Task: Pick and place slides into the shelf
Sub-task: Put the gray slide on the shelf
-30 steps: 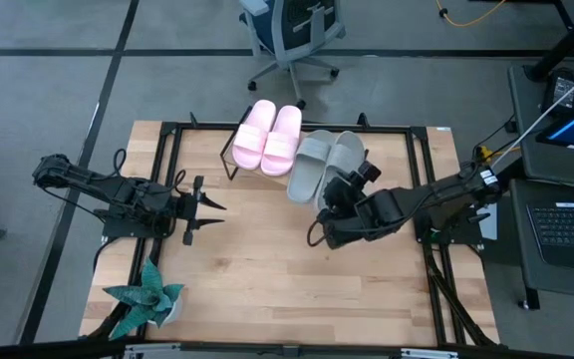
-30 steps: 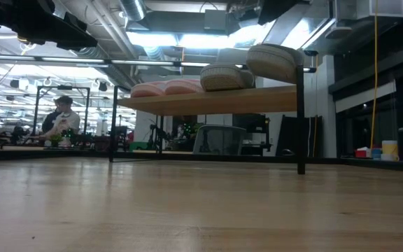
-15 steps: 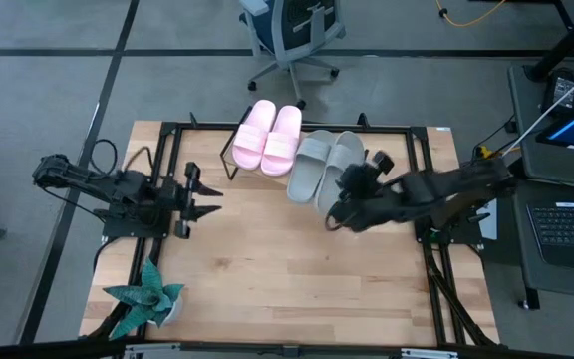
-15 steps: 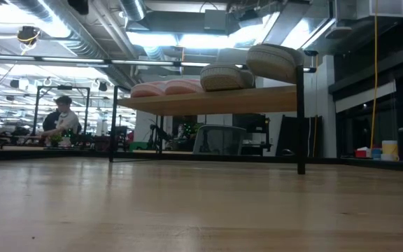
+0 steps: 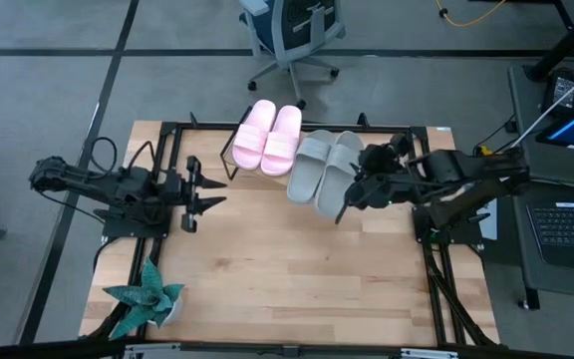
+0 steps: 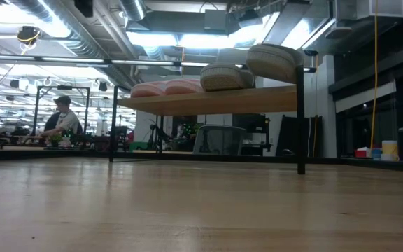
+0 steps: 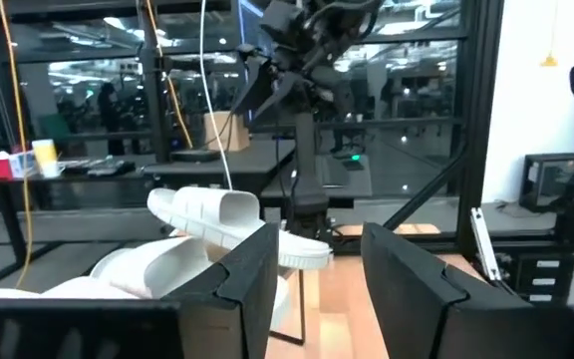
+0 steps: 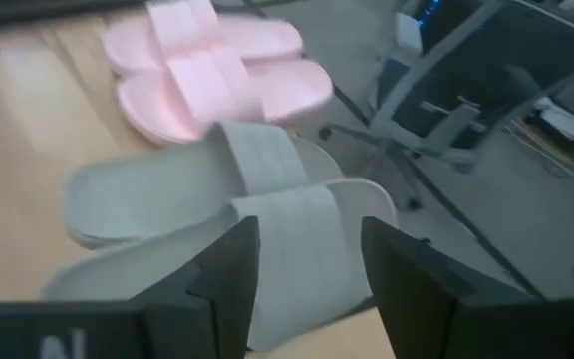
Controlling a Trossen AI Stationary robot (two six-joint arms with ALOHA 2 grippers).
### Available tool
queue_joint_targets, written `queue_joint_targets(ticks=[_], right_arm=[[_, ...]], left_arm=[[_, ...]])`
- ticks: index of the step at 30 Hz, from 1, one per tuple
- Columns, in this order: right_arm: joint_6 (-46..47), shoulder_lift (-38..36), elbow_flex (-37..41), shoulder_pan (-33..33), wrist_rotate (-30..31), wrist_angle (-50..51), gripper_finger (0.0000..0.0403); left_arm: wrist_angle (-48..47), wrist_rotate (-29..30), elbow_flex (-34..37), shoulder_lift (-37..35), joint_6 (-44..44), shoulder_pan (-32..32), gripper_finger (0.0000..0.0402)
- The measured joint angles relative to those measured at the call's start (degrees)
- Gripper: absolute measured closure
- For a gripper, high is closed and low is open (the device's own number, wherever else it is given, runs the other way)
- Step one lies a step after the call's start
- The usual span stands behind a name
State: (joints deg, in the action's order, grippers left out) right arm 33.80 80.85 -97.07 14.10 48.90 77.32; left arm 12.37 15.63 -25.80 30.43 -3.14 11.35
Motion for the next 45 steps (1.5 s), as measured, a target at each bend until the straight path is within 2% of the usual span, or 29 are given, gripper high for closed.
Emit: queue_joint_targets(ticks=[5, 10, 14, 17, 24, 30, 33, 37, 45], right_arm=[[-0.6, 0.0, 1.5, -2.6, -1.1, 2.4, 0.0224], [-8.4, 0.0, 1.6, -6.1, -8.2, 0.2, 0.0224], [-13.2, 0.0, 1.6, -8.7, -10.0, -2.8, 0.0224], [-13.4, 0.0, 1.6, -9.3, -10.4, -3.5, 0.0224], [-13.0, 0.3, 1.6, -7.8, -16.9, -3.9, 0.0224], [-12.9, 3.2, 1.6, -6.2, -17.1, -3.8, 0.0224], [-16.3, 4.8, 1.7, -6.0, -17.1, -3.0, 0.0224], [-19.6, 5.0, 1.6, -7.6, -13.9, -3.1, 0.0224], [-17.3, 5.0, 1.6, -9.4, -15.6, -4.3, 0.0224]], left_arm=[[0.1, -0.3, 0.0, 0.8, 0.0, -0.9, 0.0263], [0.6, -0.8, 0.0, 1.3, 0.0, -2.5, 0.0263], [1.1, -3.4, 0.0, 1.5, 0.1, -4.1, 0.0263], [0.9, -4.5, 0.0, 1.5, 0.1, -4.9, 0.0263], [1.0, -4.6, 0.0, 1.8, 0.0, -5.4, 0.0263], [1.0, -4.4, 0.0, 1.8, -0.4, -5.4, 0.0263], [1.0, -4.2, 0.0, 1.8, -0.4, -5.4, 0.0263], [1.0, -4.2, 0.0, 1.8, -0.4, -5.4, 0.0263], [1.0, -4.2, 0.0, 1.8, -0.3, -5.4, 0.0263]])
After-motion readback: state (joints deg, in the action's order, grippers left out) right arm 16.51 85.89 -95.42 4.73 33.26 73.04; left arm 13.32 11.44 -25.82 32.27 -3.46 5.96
